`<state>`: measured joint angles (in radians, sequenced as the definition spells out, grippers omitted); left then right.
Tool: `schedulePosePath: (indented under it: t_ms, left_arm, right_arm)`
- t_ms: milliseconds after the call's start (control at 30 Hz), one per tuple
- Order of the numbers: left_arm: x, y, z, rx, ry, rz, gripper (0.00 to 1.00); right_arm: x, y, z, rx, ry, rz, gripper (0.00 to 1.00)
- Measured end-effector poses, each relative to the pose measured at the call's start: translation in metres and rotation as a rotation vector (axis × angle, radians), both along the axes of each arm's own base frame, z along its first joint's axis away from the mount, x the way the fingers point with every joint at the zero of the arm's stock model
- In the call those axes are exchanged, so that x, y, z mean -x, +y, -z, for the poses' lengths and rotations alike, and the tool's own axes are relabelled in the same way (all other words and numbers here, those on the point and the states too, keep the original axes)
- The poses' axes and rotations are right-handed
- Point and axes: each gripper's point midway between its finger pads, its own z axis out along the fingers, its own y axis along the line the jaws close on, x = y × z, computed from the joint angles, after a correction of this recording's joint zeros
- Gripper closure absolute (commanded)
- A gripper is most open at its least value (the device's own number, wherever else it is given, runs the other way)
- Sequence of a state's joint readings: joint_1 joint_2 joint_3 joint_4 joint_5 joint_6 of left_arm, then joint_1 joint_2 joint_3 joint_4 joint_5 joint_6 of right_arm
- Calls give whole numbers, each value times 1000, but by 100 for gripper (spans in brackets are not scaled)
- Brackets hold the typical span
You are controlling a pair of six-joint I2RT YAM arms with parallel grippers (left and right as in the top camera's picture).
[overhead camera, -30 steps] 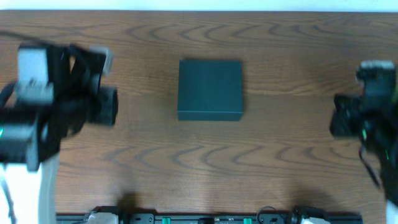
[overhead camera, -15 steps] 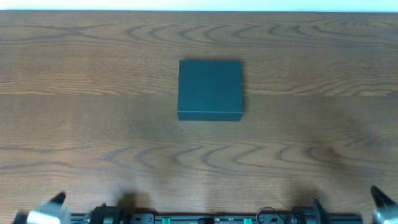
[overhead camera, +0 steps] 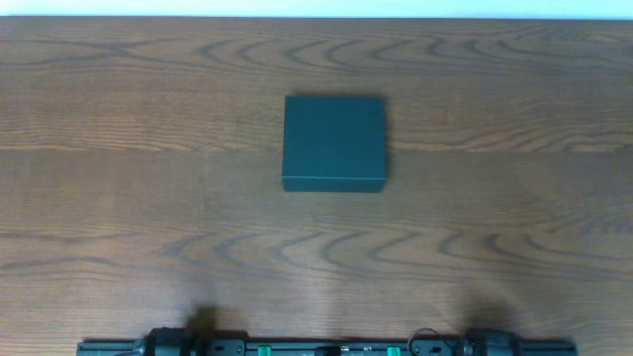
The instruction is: Pack container
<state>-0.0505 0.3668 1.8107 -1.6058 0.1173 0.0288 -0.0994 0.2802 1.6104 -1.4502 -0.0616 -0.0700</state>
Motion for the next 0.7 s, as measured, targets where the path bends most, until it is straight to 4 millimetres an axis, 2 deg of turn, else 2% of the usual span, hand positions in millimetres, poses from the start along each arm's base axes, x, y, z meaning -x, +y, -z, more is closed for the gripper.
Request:
schedulePosePath:
  t_ms: [33, 100, 167, 200, 233, 333, 400, 467, 533, 633, 700]
  left_arm:
    - [-4, 5, 2, -5, 6, -30, 5]
    - [-30, 16, -12, -16, -55, -98, 5]
    - [-66, 18, -37, -8, -165, -121, 5]
    - [-80, 17, -40, -7, -181, -123, 4]
    - [-105, 15, -41, -3, -208, -115, 4]
    - [-150, -2, -21, 9, -191, -31, 4]
    - [-177, -16, 8, 34, -131, 36, 5]
    - [-196, -22, 42, 77, -53, 58, 5]
    - [-211, -26, 68, 127, -10, 60, 5]
    - [-236, -28, 90, 213, -22, 51, 5]
    - [-247, -29, 96, 263, -54, 47, 5]
  right_arm:
    - [-8, -2, -10, 6, -42, 12, 1]
    - [-37, -6, -22, 19, -105, 19, 1]
    - [-62, -7, -21, 26, -118, 8, 1]
    - [-73, -6, -18, 27, -113, -4, 1]
    - [-91, -3, -13, 31, -116, -30, 1]
    - [-119, 2, -1, 31, -114, -77, 1]
    - [-131, 3, 7, 25, -107, -94, 1]
    - [-137, 3, 18, 4, -87, -98, 1]
    - [-139, 4, 28, -10, -84, -103, 1]
    - [-140, 5, 49, -40, -118, -109, 1]
    - [-144, 8, 62, -54, -142, -127, 1]
